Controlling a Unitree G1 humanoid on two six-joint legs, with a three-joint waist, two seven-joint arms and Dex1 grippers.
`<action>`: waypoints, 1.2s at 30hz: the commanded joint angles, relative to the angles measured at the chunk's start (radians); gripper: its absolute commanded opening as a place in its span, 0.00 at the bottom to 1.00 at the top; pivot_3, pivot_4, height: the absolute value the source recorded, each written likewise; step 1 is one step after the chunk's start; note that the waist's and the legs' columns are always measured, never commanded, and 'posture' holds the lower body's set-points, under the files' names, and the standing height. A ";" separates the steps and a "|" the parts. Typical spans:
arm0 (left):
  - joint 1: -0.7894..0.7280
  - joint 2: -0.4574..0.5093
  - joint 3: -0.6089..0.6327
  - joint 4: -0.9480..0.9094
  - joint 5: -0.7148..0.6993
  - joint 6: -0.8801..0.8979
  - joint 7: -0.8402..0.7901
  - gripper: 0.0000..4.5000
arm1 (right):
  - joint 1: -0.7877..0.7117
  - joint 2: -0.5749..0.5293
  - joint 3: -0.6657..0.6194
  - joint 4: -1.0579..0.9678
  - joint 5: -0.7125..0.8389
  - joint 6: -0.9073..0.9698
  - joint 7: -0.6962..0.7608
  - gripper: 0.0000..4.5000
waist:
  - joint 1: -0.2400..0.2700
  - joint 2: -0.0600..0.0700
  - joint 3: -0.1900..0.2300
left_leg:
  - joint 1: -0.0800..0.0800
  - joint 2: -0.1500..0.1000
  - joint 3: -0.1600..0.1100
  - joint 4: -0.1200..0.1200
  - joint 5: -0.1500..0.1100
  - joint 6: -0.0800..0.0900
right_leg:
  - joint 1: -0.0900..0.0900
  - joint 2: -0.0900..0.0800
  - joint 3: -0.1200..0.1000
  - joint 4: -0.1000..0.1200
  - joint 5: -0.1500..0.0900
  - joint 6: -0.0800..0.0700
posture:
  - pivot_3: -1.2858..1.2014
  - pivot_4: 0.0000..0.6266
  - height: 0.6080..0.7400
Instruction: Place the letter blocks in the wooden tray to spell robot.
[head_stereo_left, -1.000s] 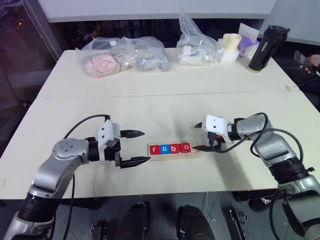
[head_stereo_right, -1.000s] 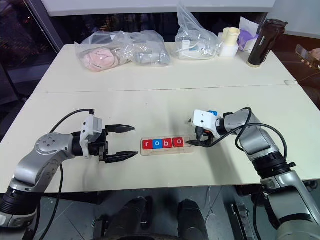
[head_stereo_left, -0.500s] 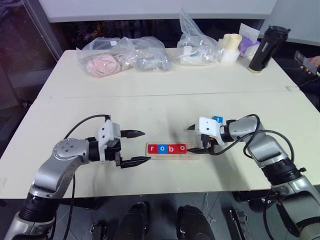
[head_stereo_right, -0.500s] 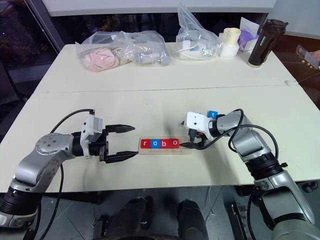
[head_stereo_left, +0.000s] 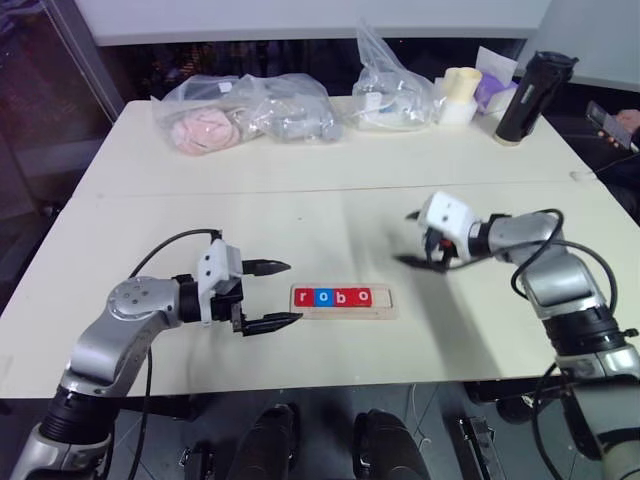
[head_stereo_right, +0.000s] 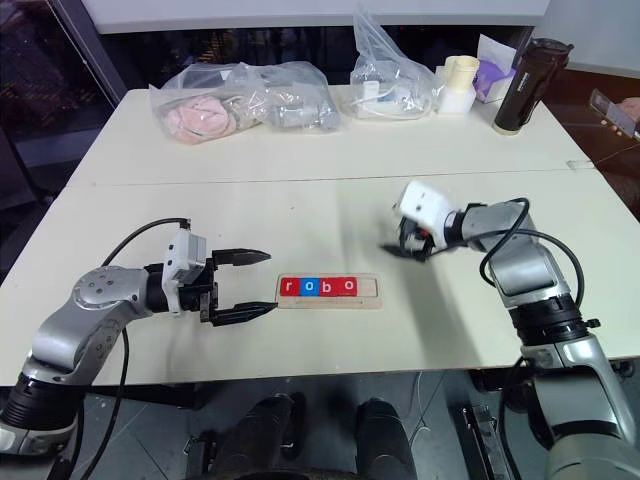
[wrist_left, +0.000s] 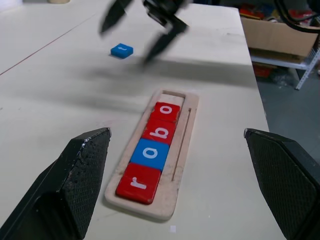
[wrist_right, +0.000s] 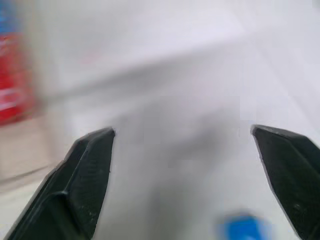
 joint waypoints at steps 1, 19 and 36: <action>-0.013 -0.003 -0.008 -0.014 0.002 -0.015 -0.002 1.00 | -0.005 0.066 -0.078 -0.002 -0.017 0.132 -0.200 0.99 | 0.001 0.000 0.000 | 0.000 0.000 0.000 0.000 0.000 0.000 | 0.000 0.000 0.000 0.000 0.000 0.000 | 0.52 0.24 0.88; -0.039 -0.014 -0.022 0.011 0.011 -0.025 -0.002 1.00 | 0.039 0.464 -0.292 -0.133 -0.040 0.782 -0.807 0.99 | -0.008 0.001 -0.001 | 0.001 0.000 0.000 0.000 0.000 0.000 | 0.000 0.003 0.001 0.002 0.000 0.000 | 0.52 0.24 0.88; -0.038 -0.038 -0.027 0.014 0.025 -0.031 0.009 1.00 | 0.077 0.411 -0.273 -0.228 0.017 0.856 -0.799 0.25 | -0.016 0.001 -0.002 | 0.001 0.000 0.000 0.000 0.000 0.000 | 0.001 0.004 0.000 0.002 0.000 0.000 | 0.52 0.24 0.88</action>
